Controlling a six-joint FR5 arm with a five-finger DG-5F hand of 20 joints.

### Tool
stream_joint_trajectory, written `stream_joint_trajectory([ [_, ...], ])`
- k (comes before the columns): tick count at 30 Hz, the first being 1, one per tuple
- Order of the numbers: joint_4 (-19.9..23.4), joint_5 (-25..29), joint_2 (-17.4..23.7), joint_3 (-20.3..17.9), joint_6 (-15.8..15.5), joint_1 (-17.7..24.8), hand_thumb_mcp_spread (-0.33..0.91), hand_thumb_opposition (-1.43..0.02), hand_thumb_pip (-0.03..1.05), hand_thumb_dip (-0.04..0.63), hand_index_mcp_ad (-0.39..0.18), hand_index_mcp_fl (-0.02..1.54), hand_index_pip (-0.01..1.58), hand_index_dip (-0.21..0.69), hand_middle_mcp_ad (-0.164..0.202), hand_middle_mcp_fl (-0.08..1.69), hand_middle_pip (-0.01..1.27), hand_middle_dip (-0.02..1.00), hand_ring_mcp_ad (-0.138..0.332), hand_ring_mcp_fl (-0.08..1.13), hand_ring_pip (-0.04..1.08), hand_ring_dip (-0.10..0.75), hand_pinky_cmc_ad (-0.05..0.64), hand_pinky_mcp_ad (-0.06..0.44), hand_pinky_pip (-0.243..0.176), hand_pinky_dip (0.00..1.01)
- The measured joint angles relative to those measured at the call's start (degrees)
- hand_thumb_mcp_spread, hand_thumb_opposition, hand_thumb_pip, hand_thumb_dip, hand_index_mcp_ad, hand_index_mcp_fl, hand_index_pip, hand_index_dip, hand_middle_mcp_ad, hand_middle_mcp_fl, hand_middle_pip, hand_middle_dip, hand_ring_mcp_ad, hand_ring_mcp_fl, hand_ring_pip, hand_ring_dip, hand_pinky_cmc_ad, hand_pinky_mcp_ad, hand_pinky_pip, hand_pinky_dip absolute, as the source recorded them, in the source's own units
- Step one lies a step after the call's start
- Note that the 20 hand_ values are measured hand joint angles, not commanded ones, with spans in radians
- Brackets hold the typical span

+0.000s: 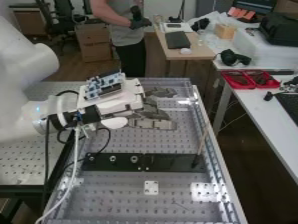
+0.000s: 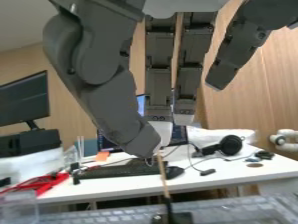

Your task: Grab the paper clip and place it in the clear container

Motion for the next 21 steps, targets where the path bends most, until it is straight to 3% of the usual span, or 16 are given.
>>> stream_joint_trajectory([
  [12,0.70,9.50,7.62,-5.96,-0.48,14.34,0.65,-1.05,0.72,0.284,-0.188,0.33,0.37,-0.187,0.009,0.81,0.88,0.72,0.028,0.57,0.25,0.506,0.527,0.257,0.106,0.19],
  [21,-1.41,14.50,7.85,-4.76,0.52,23.14,0.66,-1.06,0.73,0.284,-0.188,0.33,0.37,-0.187,0.030,0.81,0.88,0.72,0.031,0.57,0.25,0.506,0.527,0.260,0.106,0.19],
])
